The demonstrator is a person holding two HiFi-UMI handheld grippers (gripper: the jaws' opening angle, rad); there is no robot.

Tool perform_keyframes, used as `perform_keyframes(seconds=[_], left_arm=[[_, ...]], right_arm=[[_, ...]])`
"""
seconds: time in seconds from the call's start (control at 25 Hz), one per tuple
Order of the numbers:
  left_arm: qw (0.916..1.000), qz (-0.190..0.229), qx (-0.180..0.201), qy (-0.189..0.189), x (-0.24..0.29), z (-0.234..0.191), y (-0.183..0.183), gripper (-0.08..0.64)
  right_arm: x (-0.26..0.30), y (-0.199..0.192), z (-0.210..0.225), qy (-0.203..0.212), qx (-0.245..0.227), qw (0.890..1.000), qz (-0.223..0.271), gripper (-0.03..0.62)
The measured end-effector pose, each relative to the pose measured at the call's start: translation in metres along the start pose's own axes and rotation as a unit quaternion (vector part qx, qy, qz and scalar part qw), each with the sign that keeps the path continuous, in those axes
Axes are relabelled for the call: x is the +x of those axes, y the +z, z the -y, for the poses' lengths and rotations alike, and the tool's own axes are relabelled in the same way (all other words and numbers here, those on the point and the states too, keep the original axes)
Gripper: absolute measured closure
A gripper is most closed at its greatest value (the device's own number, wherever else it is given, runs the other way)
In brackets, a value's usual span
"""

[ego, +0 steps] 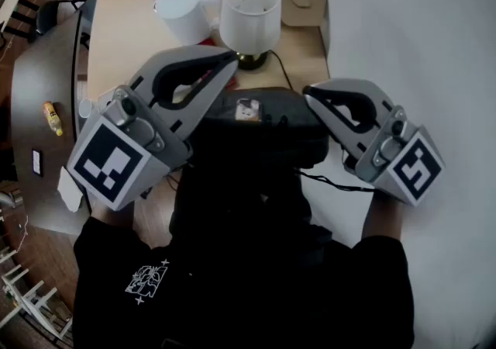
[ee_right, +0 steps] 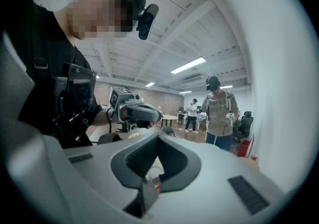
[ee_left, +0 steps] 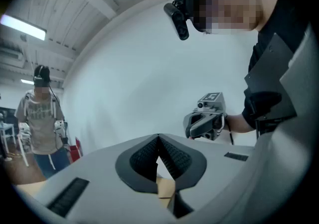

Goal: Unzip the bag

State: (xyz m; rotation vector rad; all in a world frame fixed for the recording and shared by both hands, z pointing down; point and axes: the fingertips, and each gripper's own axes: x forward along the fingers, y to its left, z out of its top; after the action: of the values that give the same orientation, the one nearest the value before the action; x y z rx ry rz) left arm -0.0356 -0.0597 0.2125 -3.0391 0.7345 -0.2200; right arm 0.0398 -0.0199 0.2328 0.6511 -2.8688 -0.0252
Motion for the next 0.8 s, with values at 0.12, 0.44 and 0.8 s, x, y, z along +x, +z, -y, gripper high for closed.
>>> perform_keyframes(seconds=[0.12, 0.44, 0.8], left_arm=[[0.9975, -0.034, -0.004, -0.061, 0.004, 0.010, -0.009, 0.555], [0.9816, -0.082, 0.003, -0.172, 0.015, 0.038, -0.025, 0.555], [0.9212, -0.140, -0.046, -0.360, 0.022, 0.076, -0.038, 0.483]], right_arm=[[-0.005, -0.006, -0.008, 0.042, 0.005, 0.999, -0.017, 0.574], [-0.005, -0.023, -0.027, 0.134, 0.009, 0.989, -0.061, 0.569], [0.001, -0.029, -0.034, 0.237, 0.045, 0.966, -0.095, 0.496]])
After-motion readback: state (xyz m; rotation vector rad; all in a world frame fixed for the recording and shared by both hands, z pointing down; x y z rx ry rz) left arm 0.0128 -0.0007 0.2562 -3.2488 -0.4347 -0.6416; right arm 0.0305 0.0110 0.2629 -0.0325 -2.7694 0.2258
